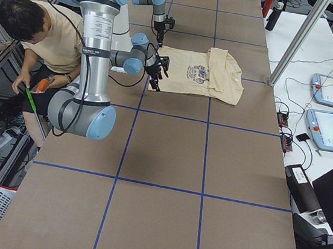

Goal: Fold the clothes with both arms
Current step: 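Grasp the hem corners with the left and right grippers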

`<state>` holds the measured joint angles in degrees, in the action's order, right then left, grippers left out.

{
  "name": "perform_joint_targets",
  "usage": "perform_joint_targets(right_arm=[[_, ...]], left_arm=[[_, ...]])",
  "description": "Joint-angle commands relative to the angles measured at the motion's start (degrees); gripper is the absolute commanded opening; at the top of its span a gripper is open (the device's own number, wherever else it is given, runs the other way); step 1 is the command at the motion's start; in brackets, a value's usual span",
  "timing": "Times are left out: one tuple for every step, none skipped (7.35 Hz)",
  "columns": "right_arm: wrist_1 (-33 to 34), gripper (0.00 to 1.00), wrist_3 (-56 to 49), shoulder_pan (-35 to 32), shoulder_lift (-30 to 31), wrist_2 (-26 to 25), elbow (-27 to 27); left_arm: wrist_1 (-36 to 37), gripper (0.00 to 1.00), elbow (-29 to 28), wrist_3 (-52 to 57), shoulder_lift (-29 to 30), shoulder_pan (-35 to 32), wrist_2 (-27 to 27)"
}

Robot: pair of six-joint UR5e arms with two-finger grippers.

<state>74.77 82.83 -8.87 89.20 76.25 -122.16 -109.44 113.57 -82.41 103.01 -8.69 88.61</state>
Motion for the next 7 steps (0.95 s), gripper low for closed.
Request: perform_joint_targets(right_arm=[[-0.2, 0.72, 0.7, 1.9, -0.5, -0.8, 0.7], [-0.3, 0.65, 4.3, 3.1, -0.9, -0.6, 1.8], [-0.3, 0.65, 4.6, 3.6, -2.3, -0.7, 2.4], [-0.3, 0.64, 5.1, 4.1, -3.2, -0.8, 3.3], [-0.3, 0.63, 5.3, 4.6, -3.8, -1.6, 3.8], [-0.3, 0.63, 5.4, 5.2, -3.7, -2.4, 4.6], [-0.3, 0.62, 5.4, 5.3, -3.6, -2.8, 4.6]], left_arm=[[0.0, 0.0, 0.2, 0.1, -0.1, 0.1, -1.2], [0.1, 0.0, 0.3, 0.1, -0.2, 0.1, -1.5], [0.1, 0.0, 0.3, 0.1, -0.2, 0.2, -1.9], [0.2, 0.0, 0.3, 0.1, -0.2, 0.2, -2.3], [0.1, 0.0, 0.3, 0.1, -0.2, 0.2, -2.3], [0.2, 0.0, 0.3, 0.1, -0.2, 0.2, -2.4], [0.2, 0.0, 0.3, 0.1, -0.2, 0.2, -2.7]])
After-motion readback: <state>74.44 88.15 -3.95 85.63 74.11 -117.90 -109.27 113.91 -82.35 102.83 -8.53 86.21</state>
